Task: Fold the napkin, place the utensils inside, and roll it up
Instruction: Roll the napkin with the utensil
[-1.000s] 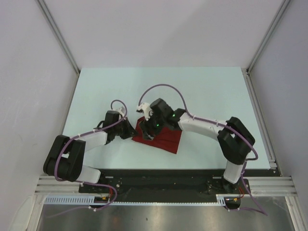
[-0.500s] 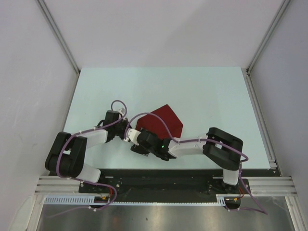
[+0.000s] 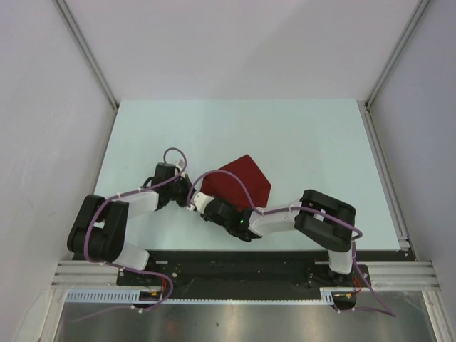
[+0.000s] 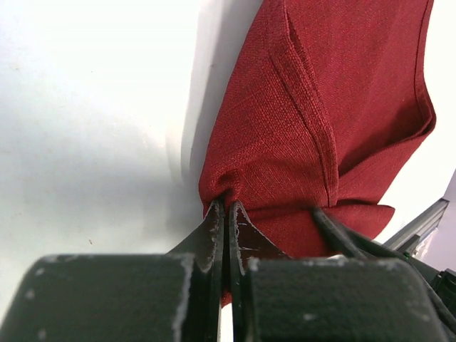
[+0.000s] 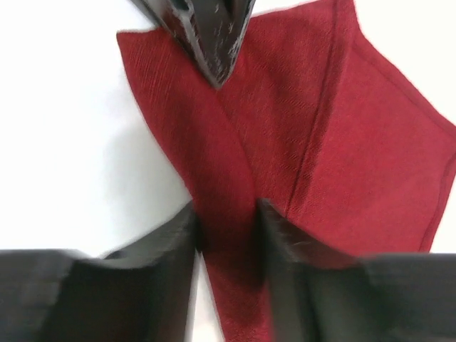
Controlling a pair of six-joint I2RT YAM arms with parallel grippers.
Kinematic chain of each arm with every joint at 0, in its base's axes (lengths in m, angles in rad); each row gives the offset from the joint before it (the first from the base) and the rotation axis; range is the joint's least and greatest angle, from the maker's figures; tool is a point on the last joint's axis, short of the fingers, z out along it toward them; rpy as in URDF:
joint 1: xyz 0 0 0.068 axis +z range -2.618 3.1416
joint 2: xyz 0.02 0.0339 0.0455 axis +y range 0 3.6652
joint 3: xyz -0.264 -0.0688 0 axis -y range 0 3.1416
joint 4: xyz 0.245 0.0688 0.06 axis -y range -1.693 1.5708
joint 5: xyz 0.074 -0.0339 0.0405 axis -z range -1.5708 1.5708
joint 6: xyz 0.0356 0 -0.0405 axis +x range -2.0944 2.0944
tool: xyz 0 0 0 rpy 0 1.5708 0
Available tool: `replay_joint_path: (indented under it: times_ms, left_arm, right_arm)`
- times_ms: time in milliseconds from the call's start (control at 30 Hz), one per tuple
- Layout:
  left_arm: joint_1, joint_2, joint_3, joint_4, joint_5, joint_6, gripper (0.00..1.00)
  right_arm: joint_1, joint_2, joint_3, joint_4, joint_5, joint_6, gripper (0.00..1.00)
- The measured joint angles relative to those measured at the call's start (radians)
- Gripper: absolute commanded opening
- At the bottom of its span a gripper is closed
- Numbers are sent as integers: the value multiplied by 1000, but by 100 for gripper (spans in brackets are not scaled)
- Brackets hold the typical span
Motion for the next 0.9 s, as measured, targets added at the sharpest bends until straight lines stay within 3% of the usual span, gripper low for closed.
replay_joint_path:
  times_ms: [33, 67, 233, 267, 367, 633, 900]
  left_arm:
    - [1, 0, 0, 1, 3, 0, 2]
    - [1, 1, 0, 1, 6, 0, 14]
    - [6, 2, 13, 2, 21, 6, 49]
    - [8, 0, 18, 2, 19, 5, 62]
    - [26, -25, 22, -5, -2, 8, 73]
    - [59, -259, 3, -69, -182, 21, 75]
    - [38, -480, -182, 11, -202, 53, 74]
  right_arm:
    - [-4, -3, -3, -4, -10, 4, 35]
    - [-10, -7, -7, -12, -29, 12, 29]
    - [-52, -30, -5, -62, -173, 24, 3]
    - [-68, -35, 7, -87, -214, 33, 0]
    - [-118, -35, 61, -182, -327, 60, 0]
    - [-270, 33, 270, -480, -698, 175, 0]
    - [-380, 216, 498, -702, -995, 256, 0]
